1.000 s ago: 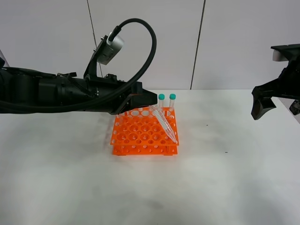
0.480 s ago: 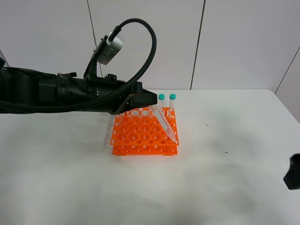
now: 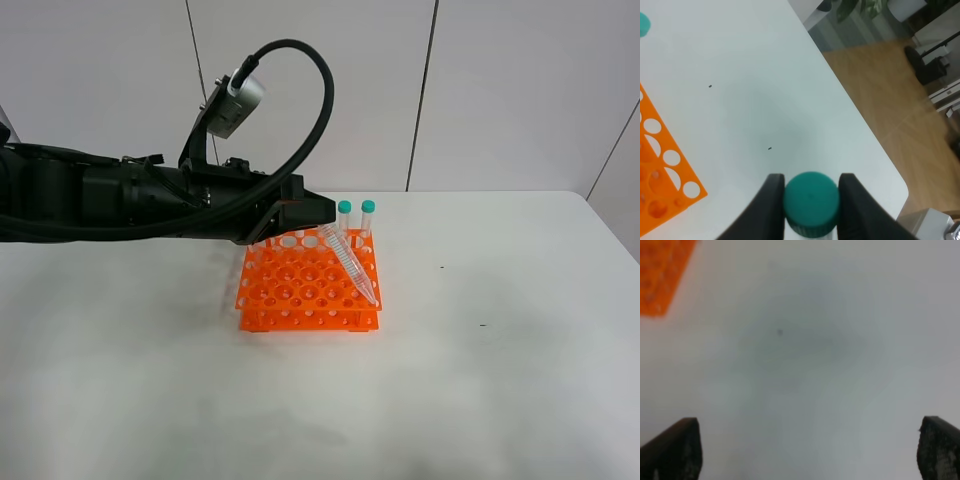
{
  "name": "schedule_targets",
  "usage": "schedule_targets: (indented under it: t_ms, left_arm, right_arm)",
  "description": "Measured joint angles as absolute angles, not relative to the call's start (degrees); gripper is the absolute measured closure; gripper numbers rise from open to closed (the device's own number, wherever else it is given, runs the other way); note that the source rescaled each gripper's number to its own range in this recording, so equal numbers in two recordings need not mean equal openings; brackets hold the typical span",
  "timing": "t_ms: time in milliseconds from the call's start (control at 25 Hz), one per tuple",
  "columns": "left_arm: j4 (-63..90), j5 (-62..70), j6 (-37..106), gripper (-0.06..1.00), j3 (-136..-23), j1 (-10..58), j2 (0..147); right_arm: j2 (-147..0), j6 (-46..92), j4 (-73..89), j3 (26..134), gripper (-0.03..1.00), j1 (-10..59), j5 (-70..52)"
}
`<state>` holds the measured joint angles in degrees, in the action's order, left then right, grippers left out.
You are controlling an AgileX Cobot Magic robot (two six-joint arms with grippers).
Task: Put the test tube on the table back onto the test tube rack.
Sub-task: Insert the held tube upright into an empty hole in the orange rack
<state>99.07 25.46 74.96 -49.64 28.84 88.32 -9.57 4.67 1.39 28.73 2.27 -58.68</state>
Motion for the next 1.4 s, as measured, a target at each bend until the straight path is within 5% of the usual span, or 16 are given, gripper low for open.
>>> schedule_targets:
  t_ms: [600,1400]
  left_arm:
    - [99.07,25.46,75.03,0.94,-49.64,28.84,87.29]
    - [89.62,22.31,75.03,0.94,-50.07,28.89,67.71]
  right_arm:
    - [0.34,4.09,0.98,28.72,0.03,2.27,-58.68]
    - [0.39,4.09,0.98,28.72,0.03,2.27,-58.68]
